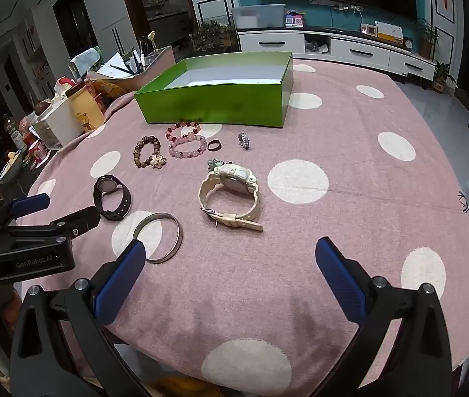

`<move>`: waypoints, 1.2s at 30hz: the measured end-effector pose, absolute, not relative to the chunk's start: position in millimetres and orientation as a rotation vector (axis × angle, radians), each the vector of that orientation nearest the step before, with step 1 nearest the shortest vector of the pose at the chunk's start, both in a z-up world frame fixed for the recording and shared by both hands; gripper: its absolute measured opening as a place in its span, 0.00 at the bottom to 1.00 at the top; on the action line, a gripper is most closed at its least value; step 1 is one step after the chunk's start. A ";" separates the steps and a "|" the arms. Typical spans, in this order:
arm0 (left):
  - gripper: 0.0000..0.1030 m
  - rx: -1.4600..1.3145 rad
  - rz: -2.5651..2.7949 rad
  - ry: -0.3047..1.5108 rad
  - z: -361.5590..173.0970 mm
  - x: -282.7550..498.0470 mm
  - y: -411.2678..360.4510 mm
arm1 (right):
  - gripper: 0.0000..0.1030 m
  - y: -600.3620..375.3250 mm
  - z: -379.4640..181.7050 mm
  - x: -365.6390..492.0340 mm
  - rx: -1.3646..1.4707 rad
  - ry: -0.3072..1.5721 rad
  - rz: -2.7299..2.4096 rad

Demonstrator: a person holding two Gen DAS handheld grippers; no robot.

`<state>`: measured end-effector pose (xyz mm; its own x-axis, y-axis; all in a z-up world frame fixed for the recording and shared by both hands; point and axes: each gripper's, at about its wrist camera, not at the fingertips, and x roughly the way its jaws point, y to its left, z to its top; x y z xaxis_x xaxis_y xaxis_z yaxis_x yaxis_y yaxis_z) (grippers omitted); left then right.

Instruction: Organize jewelry

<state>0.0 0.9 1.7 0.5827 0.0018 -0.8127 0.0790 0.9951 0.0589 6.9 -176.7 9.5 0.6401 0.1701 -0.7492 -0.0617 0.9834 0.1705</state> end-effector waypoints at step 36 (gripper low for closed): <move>0.98 0.123 -0.059 0.936 4.2 -5.8 -11.7 | 0.99 -183.3 11.5 1.5 0.164 0.857 0.148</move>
